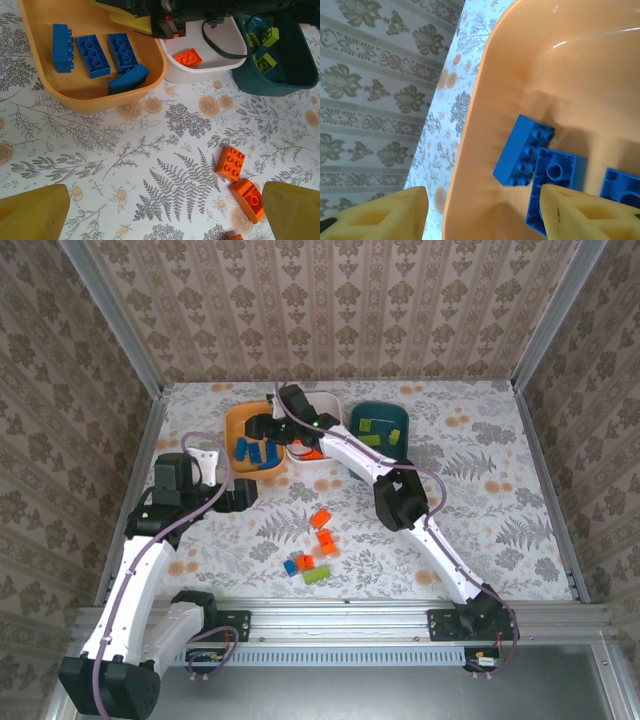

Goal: Sort the legos into containers by color

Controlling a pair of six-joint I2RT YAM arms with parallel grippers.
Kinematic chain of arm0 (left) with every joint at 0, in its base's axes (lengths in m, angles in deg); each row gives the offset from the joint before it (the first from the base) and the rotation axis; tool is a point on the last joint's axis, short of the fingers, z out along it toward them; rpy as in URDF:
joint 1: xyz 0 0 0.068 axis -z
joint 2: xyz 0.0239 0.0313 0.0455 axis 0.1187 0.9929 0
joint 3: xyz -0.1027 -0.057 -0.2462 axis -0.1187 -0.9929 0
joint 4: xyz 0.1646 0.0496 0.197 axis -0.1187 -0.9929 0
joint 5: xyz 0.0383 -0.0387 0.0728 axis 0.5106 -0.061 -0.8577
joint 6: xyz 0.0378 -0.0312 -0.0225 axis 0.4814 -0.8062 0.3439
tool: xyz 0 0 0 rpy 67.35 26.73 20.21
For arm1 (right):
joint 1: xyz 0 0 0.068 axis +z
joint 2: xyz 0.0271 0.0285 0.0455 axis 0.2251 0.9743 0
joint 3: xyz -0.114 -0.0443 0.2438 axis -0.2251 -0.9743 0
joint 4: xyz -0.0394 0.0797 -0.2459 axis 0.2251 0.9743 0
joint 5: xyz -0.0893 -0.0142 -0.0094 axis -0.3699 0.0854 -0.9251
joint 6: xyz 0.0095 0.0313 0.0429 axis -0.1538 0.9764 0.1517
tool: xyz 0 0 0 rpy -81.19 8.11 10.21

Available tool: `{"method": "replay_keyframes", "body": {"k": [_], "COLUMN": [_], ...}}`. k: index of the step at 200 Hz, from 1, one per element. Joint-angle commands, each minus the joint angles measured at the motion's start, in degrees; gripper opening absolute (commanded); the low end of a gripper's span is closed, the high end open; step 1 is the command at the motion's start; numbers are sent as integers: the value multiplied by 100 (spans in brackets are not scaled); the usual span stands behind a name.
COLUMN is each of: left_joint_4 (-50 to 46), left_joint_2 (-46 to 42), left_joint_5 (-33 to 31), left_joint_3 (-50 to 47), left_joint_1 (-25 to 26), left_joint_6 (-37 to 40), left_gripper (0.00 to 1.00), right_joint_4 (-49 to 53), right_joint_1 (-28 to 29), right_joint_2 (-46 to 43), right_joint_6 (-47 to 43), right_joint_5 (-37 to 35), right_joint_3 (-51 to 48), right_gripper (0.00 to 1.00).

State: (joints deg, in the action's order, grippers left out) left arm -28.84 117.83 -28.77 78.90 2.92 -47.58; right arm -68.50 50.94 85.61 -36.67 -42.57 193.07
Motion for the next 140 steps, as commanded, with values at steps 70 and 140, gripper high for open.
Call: {"method": "replay_keyframes", "body": {"k": [70, 140], "left_joint_4": [134, -1002], "left_joint_2": [-221, 618], "left_joint_5": [10, -848], "left_joint_3": [-61, 309], "left_joint_1": [46, 1100], "left_joint_6": [157, -1272], "left_gripper": [100, 100], "right_joint_4": [-1290, 992], "right_joint_1": [-199, -1047], "right_joint_2": [-4853, -6990], "right_joint_6": [-2440, -1571], "right_joint_5": [-1635, -855], "right_joint_3": [-5255, -7325], "right_gripper": [100, 99]}}
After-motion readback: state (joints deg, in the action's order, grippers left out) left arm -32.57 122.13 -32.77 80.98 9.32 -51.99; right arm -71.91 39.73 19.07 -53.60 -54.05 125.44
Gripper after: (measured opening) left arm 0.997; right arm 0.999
